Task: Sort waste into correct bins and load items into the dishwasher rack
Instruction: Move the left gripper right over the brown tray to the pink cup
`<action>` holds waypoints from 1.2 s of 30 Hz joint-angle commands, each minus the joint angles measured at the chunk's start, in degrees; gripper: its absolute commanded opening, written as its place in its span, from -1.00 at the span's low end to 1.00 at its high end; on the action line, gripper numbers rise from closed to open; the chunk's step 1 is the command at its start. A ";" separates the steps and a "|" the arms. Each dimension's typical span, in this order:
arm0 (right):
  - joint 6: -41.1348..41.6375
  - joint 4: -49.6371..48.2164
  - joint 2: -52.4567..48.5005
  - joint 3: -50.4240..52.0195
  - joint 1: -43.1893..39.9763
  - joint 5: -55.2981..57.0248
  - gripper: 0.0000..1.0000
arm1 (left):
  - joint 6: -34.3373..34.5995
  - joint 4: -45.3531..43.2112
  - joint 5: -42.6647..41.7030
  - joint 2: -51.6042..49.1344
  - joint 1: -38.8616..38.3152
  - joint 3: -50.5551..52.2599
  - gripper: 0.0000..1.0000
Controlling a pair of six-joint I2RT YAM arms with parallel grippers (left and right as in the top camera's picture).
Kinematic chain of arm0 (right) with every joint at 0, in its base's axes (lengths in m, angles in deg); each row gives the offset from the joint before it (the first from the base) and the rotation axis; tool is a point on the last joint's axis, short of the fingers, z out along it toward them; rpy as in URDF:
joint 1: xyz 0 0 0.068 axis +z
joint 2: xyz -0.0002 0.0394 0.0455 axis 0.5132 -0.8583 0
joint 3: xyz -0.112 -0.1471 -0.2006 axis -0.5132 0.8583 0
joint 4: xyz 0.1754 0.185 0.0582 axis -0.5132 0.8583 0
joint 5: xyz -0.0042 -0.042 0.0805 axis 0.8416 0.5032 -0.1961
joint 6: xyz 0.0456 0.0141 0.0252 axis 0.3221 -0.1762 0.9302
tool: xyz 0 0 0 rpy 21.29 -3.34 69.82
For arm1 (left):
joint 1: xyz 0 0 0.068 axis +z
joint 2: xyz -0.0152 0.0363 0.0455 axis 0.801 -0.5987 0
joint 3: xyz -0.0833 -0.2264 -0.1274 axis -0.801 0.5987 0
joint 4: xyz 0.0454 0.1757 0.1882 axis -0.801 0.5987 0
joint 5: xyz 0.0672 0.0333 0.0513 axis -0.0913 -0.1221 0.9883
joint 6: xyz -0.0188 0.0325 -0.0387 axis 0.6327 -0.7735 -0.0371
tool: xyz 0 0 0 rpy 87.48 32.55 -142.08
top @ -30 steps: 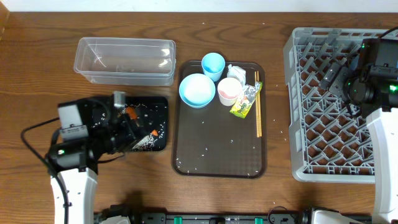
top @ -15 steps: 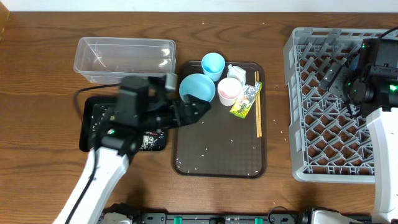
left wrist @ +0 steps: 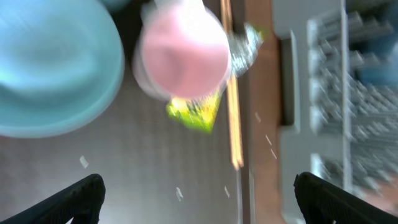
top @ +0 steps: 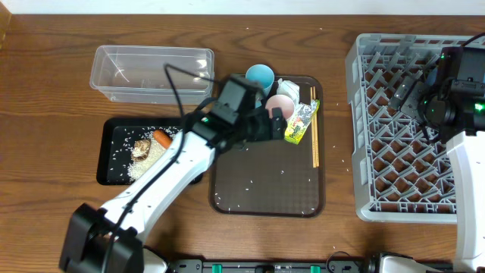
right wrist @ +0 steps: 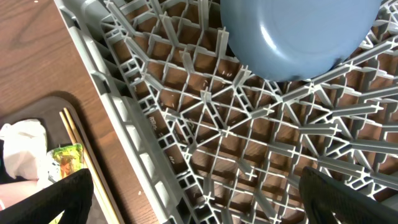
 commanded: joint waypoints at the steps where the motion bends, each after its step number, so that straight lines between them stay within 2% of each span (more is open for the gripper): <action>1: 0.57 0.00 -0.39 -0.33 -0.33 0.39 0.98 | -1.16 -1.07 13.62 -3.26 -1.46 -3.02 0.96; 11: 0.57 0.00 -0.39 -0.33 -0.33 0.39 0.98 | -0.31 -8.15 16.35 -10.08 -1.44 -3.02 0.98; 12: 0.55 0.00 -0.39 -0.33 -0.33 0.39 0.98 | -0.28 -8.31 17.07 -10.32 -1.42 -3.02 0.94; 15: 0.57 0.00 -0.39 -0.33 -0.33 0.39 0.99 | -0.26 -8.31 20.70 -11.02 -1.44 -3.02 0.52; 20: 0.55 0.00 -0.39 -0.33 -0.33 0.37 0.99 | 2.80 -8.48 21.16 -11.65 -1.51 -3.02 0.34; 33: 0.55 0.00 -0.39 -0.33 -0.33 0.39 0.99 | 6.25 -10.29 21.09 -12.68 -4.17 -2.99 0.33; 36: 0.55 0.00 -0.39 -0.33 -0.31 0.37 0.98 | 9.07 -10.38 22.56 -14.01 -4.17 -2.99 0.25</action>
